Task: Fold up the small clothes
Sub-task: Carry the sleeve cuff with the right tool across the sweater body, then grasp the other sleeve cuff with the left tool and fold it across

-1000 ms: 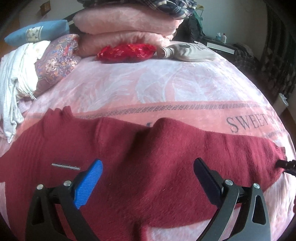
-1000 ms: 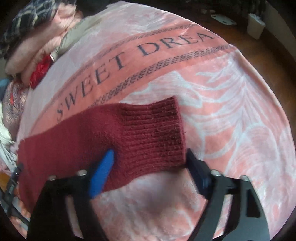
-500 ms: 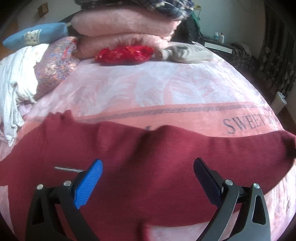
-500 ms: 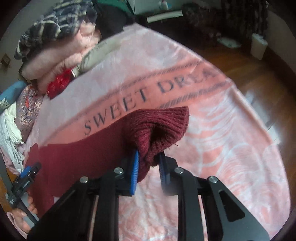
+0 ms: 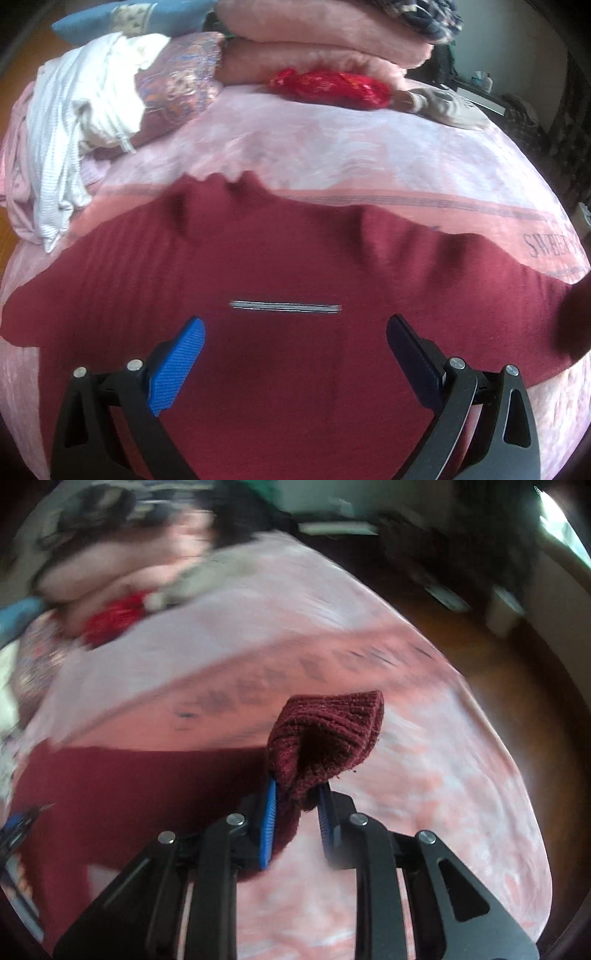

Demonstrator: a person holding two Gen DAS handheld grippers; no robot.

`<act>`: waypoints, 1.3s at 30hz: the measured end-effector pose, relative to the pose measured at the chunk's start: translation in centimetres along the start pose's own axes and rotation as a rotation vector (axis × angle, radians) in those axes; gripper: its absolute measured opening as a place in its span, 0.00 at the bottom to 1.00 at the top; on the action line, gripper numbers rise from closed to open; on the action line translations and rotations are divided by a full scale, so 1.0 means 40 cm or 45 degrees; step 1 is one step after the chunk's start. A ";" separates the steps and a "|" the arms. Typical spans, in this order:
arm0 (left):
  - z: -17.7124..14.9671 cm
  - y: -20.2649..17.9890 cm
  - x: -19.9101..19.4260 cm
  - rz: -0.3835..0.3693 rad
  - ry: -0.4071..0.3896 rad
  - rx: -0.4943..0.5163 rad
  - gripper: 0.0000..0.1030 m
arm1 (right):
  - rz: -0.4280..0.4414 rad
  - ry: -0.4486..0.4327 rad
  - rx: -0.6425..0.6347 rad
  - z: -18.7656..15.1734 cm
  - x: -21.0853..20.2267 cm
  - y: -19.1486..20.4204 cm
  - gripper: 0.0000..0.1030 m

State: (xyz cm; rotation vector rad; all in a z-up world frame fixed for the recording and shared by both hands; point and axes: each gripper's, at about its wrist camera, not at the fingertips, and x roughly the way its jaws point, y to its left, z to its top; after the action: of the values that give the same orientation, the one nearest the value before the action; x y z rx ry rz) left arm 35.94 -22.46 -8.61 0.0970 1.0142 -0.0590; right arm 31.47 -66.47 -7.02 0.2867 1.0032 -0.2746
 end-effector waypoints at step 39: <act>-0.127 0.005 0.082 -0.142 0.276 -0.037 0.79 | 0.555 0.190 -0.416 -0.216 -0.075 0.555 0.58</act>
State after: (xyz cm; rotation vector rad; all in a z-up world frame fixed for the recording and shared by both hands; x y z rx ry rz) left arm 33.41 -21.71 -14.02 0.0204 1.2364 -0.1382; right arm 31.06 -42.46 -6.41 0.2221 1.0865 0.3086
